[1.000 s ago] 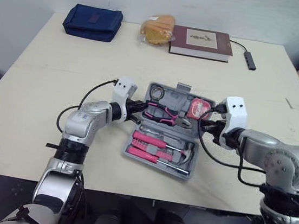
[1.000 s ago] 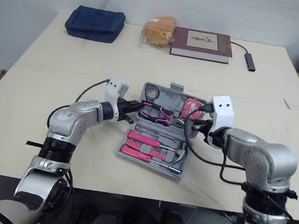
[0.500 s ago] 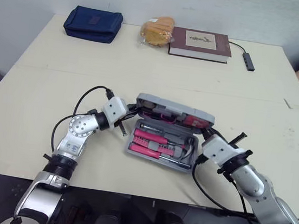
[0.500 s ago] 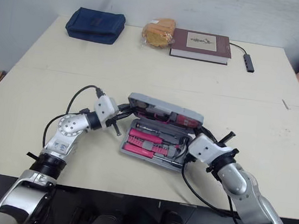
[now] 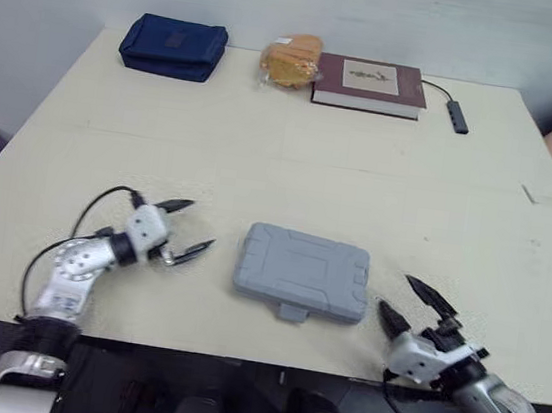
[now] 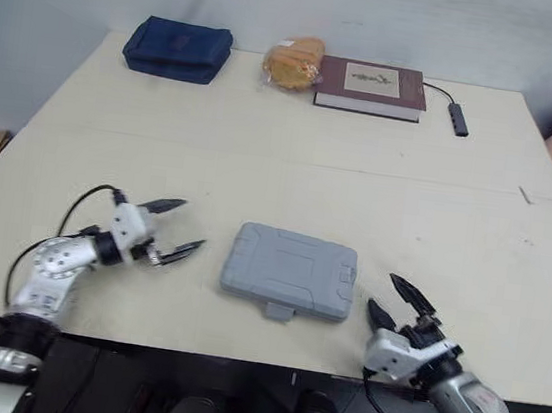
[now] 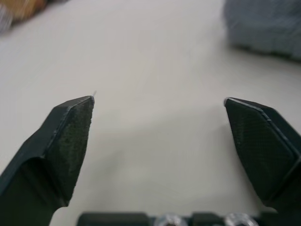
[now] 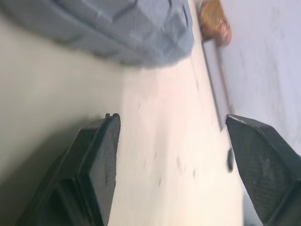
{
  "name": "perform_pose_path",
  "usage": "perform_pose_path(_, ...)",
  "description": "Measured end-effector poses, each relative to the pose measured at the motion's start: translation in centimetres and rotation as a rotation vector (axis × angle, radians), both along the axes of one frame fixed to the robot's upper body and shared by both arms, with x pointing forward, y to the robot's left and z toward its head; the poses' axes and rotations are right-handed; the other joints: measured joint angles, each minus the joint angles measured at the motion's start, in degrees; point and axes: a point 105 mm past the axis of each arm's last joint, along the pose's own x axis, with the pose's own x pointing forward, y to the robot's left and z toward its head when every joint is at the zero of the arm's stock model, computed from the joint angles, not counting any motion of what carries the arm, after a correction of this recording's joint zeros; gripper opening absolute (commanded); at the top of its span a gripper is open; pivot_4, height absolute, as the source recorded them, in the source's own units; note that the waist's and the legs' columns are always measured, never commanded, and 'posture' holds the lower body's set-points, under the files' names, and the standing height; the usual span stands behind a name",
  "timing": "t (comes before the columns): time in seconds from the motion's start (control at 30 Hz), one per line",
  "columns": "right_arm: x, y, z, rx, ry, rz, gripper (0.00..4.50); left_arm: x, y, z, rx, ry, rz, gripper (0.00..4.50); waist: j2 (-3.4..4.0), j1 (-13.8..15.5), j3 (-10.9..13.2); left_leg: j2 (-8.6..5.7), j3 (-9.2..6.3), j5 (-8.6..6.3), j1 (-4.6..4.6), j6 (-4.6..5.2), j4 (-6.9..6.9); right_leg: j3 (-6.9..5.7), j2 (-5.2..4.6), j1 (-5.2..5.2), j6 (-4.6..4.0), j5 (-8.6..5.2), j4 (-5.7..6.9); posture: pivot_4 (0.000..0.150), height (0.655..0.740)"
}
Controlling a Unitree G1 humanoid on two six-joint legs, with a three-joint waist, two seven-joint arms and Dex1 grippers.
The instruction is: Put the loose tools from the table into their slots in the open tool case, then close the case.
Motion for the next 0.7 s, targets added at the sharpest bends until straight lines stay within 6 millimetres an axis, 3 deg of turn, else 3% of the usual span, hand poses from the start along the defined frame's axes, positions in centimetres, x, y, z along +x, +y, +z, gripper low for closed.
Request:
perform_pose_path(0.07,-1.1,-0.8,-0.3,0.073,0.063,-0.041,3.50,-0.1,1.4,-0.2,-0.045,0.063,0.042,4.36,0.00,0.1,0.0,0.06,-0.06,-0.09,0.10,0.00,0.00,0.11,-0.01,0.12,-0.03,-0.02,-0.13,0.150,0.7400)
perform_pose_path(0.17,-1.7,-0.6,0.3,0.259,0.157,-0.061,2.70,0.1,0.9,0.3,-0.109,0.114,0.009,3.54,-0.03,0.5,0.0,0.03,-0.18,-0.12,0.08,0.07,0.06,0.22,-0.10,0.18,-0.03,-0.01,-0.30,0.150,0.7400)
perform_pose_path(0.27,-2.5,0.1,1.3,0.489,0.259,-0.052,1.17,1.3,-0.7,2.3,-0.148,0.095,-0.052,2.17,-0.04,0.5,0.0,0.04,-0.26,-0.13,0.05,0.06,0.06,0.18,-0.07,0.19,-0.04,0.00,-0.22,0.150,0.7400)
perform_pose_path(0.37,-4.5,2.1,0.9,0.669,0.523,0.029,0.00,2.9,-4.5,4.6,-0.135,0.069,-0.185,0.79,-0.04,0.4,0.0,-0.09,-0.10,-0.16,0.07,0.18,0.06,0.06,0.11,0.20,-0.01,0.02,-0.10,0.150,0.7400)
perform_pose_path(0.43,-5.1,2.9,0.7,0.684,0.616,0.068,0.00,3.6,-5.9,4.7,-0.108,0.086,-0.218,0.04,-0.07,0.3,0.0,-0.10,0.02,-0.18,0.09,0.24,0.07,-0.09,0.12,0.20,0.05,0.05,-0.11,0.150,0.7400)
perform_pose_path(0.7,-5.0,5.2,-0.9,0.555,0.774,0.158,0.00,7.2,-10.1,3.9,-0.021,0.198,-0.249,0.04,-0.25,0.6,0.1,-0.15,0.03,-0.17,-0.03,0.31,0.13,-0.32,0.15,0.10,0.09,0.07,-0.14,0.150,0.7400)
